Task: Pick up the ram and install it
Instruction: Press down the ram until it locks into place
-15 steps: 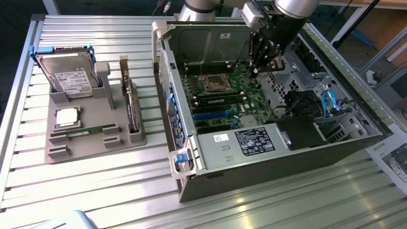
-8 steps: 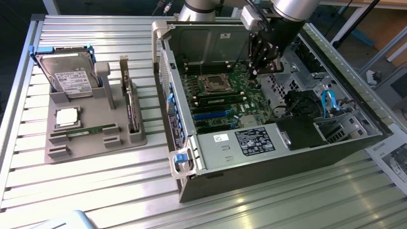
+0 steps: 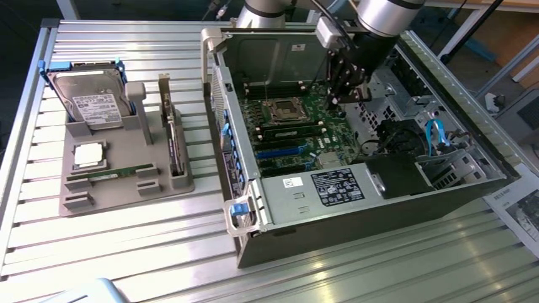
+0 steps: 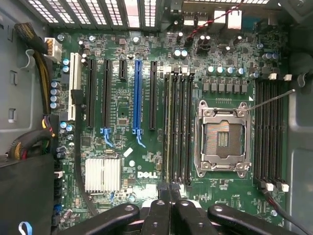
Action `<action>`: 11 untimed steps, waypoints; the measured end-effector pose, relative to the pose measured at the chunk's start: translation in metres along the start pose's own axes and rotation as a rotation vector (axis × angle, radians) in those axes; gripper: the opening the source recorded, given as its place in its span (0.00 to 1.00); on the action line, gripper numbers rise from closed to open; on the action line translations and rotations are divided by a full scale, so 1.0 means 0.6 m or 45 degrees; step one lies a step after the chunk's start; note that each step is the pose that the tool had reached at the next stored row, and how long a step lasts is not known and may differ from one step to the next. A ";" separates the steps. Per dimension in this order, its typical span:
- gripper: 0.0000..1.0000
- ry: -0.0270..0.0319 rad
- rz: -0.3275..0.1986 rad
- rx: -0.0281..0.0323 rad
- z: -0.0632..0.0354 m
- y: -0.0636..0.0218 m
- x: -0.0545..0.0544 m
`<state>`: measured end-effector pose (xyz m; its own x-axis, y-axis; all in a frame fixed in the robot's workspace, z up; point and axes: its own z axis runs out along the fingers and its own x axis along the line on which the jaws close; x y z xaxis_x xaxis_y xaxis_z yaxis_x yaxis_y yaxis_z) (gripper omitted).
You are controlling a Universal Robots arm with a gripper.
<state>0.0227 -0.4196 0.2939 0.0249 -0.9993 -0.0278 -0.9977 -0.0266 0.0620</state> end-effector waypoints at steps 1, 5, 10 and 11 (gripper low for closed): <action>0.10 -0.0001 0.000 0.0000 0.003 0.000 0.000; 0.10 -0.0001 0.000 0.0000 0.024 -0.002 0.001; 0.10 0.0000 0.000 -0.0001 0.047 -0.003 0.002; 0.10 -0.0001 0.000 0.0000 0.050 -0.003 0.002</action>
<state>0.0227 -0.4202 0.2637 0.0249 -0.9993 -0.0279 -0.9977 -0.0266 0.0620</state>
